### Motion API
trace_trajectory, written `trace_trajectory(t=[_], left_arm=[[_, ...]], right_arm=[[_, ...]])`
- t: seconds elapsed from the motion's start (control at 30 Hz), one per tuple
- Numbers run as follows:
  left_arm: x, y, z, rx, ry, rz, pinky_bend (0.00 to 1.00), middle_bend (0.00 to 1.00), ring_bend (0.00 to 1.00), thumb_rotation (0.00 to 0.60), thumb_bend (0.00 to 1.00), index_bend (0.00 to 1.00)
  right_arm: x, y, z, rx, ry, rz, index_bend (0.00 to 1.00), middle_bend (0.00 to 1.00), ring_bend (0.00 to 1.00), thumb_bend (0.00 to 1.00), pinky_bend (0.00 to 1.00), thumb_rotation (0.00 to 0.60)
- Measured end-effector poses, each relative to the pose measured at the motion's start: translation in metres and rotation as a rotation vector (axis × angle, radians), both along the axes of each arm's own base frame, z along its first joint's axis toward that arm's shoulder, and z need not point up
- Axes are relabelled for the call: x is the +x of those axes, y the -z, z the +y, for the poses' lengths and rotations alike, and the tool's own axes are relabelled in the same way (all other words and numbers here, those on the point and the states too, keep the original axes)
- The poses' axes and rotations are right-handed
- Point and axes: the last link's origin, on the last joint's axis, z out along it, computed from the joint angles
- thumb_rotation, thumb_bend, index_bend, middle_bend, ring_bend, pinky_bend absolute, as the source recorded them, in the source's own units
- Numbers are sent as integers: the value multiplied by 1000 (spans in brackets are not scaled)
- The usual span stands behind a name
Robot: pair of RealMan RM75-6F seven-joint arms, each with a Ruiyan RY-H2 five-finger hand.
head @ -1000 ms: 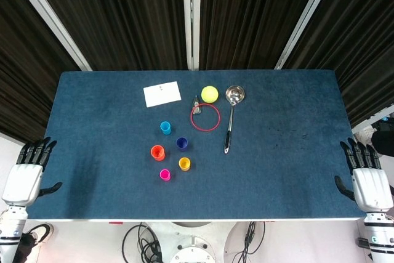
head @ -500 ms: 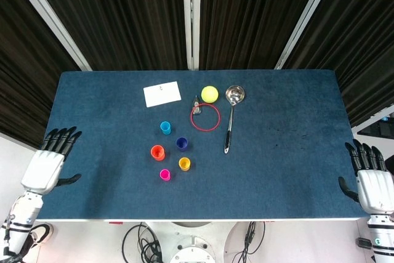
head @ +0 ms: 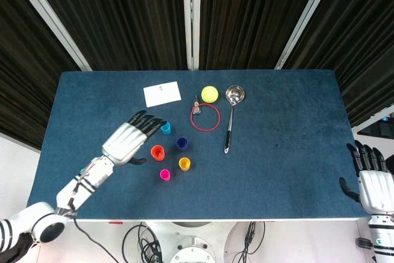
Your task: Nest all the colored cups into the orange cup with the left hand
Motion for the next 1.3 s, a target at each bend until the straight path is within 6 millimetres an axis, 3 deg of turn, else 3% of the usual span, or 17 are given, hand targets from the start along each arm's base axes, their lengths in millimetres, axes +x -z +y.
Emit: trace_trajectory(t=[0.2, 0.33, 0.7, 1.0, 1.3], left_arm=[[33, 34, 18, -69, 7, 15, 81, 124, 117, 600, 34, 112], [44, 53, 25, -81, 2, 46, 81, 137, 130, 600, 50, 141], [55, 99, 33, -81, -11, 153, 76, 177, 183, 600, 63, 153], [49, 125, 46, -71, -43, 185, 76, 212, 225, 600, 90, 205], [46, 134, 54, -30, -21, 232, 76, 248, 282, 600, 100, 261]], right_arm=[[-4, -4, 2, -13, 4, -10, 0, 0, 0, 287, 0, 600], [-7, -6, 3, -13, -1, -16, 0, 0, 0, 287, 0, 600], [-12, -10, 3, -23, -15, -50, 0, 0, 0, 288, 0, 600], [-17, -13, 3, -25, -11, -62, 0, 0, 0, 287, 0, 600], [-19, -12, 2, -18, -5, -61, 0, 0, 0, 287, 0, 600]])
